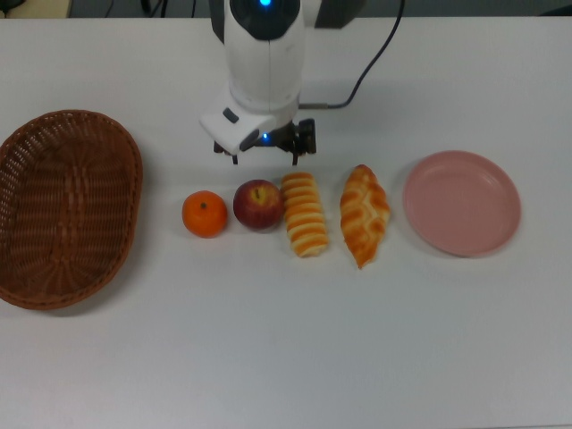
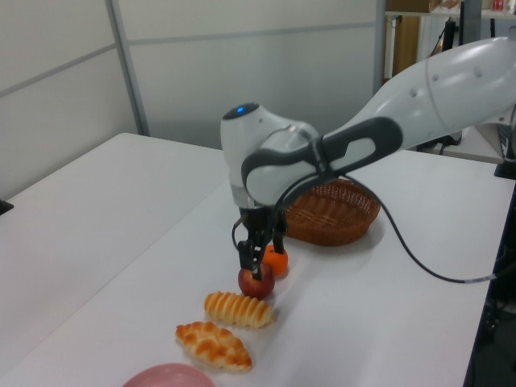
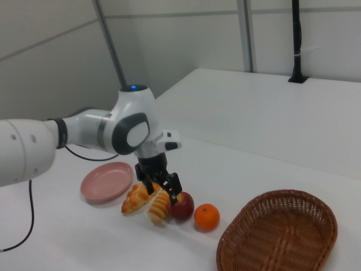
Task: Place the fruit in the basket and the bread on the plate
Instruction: 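Lower the gripper onto the red apple and close on it, then lift the apple, carry it over the wicker basket and release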
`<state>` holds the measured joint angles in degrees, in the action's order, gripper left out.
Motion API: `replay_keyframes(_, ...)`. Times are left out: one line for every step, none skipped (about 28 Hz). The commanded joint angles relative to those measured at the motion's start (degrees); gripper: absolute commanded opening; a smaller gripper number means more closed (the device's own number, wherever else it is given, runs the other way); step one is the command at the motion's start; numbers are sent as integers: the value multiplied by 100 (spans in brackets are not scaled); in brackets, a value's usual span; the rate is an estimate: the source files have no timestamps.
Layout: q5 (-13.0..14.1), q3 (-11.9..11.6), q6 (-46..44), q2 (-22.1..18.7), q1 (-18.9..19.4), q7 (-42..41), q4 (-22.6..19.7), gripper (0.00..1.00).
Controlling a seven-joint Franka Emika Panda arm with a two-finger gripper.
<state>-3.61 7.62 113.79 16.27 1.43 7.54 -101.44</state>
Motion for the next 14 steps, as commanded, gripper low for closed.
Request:
replay_keyframes(-315, -24, 363, 218, 50, 546, -25, 100)
replay_keyframes(-359, -24, 381, 253, 50, 564, -25, 100)
replay_keyframes(-394, -24, 407, 271, 59, 573, -25, 100)
replay_keyframes(-429, -24, 442, 297, 59, 582, -25, 100)
replay_keyframes(-456, -24, 469, 350, 68, 608, -25, 100)
replay_keyframes(-534, -24, 530, 437, 85, 670, -16, 100)
replay_keyframes(-579, -33, 565, 456, 85, 714, 1, 100)
replay_keyframes(-623, -24, 600, 473, 85, 758, 19, 100)
replay_keyframes(-658, -33, 644, 508, 85, 802, 19, 100)
replay_keyframes(-684, -33, 671, 526, 85, 845, 28, 100)
replay_keyframes(-711, -42, 697, 561, 77, 863, 62, 100)
replay_keyframes(-720, -50, 706, 570, 68, 864, 80, 100)
replay_keyframes(-728, -51, 732, 587, 50, 846, 98, 96)
replay_keyframes(-729, -59, 776, 614, 33, 829, 98, 92)
